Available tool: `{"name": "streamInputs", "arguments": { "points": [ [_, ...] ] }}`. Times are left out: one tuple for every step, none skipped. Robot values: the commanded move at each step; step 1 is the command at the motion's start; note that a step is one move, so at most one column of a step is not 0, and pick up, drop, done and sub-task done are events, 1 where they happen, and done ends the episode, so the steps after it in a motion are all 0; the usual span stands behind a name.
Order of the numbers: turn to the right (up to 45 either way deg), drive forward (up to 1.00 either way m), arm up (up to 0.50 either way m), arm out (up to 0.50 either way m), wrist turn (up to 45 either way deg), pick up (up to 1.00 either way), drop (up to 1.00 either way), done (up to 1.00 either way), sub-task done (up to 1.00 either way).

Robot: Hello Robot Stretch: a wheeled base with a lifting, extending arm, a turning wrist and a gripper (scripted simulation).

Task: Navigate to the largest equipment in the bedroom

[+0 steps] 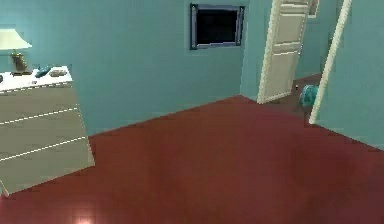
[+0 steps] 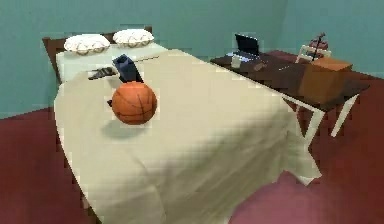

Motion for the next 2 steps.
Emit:
{"name": "streamInputs", "arguments": {
  "points": [
    [0.0, 1.00, 0.00, 0.00, 0.0, 0.00, 0.00, 0.00, 0.00],
    [3.0, 0.00, 0.00, 0.00, 0.0, 0.00, 0.00, 0.00, 0.00]
  ]
}}
